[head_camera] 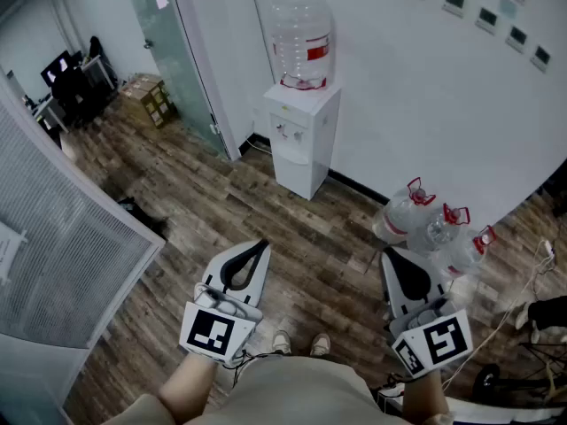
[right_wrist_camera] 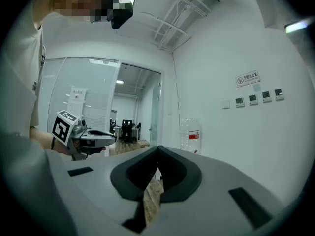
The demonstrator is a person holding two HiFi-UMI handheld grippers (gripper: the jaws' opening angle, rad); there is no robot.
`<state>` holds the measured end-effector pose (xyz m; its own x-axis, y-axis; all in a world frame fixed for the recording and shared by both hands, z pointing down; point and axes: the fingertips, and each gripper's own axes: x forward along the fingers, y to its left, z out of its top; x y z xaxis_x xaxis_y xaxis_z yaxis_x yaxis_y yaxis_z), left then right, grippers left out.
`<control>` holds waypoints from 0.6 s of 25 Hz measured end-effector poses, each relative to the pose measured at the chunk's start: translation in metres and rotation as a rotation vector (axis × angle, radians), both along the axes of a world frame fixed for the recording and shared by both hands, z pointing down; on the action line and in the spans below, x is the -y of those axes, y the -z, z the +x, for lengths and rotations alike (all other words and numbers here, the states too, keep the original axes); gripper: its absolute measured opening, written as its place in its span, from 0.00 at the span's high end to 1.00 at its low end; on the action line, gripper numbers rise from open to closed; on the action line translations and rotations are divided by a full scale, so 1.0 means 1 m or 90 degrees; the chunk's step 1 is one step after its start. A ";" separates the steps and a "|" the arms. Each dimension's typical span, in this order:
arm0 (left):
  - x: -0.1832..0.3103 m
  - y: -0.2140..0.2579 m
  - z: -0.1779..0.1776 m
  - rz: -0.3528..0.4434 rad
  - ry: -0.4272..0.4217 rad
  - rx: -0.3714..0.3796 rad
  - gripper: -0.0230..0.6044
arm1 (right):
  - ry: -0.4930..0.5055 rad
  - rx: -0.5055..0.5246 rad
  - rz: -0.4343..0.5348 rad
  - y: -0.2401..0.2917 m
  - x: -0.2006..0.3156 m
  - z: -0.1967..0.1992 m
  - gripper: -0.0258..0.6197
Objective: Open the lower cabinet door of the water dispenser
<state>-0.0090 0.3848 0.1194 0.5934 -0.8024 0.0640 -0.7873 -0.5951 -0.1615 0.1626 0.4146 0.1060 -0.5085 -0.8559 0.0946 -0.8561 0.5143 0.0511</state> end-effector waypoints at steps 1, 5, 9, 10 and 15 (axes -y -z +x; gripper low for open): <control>0.000 -0.001 0.001 0.000 0.001 0.000 0.96 | -0.003 0.006 0.000 0.000 0.000 0.002 0.95; -0.001 -0.002 0.004 0.000 0.003 0.000 0.95 | -0.014 0.018 -0.002 -0.003 0.001 0.009 0.95; -0.001 -0.004 0.011 -0.001 0.007 0.001 0.96 | -0.013 0.022 -0.005 -0.007 0.002 0.017 0.95; -0.001 -0.004 0.013 -0.001 0.008 0.002 0.95 | -0.011 0.023 -0.005 -0.007 0.002 0.019 0.95; -0.005 -0.008 0.026 -0.003 0.016 0.008 0.96 | -0.002 0.025 -0.007 -0.012 0.001 0.032 0.95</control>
<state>0.0165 0.3893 0.1272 0.5722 -0.8166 0.0756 -0.7998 -0.5760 -0.1687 0.1945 0.4132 0.1175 -0.5088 -0.8568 0.0834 -0.8592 0.5114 0.0116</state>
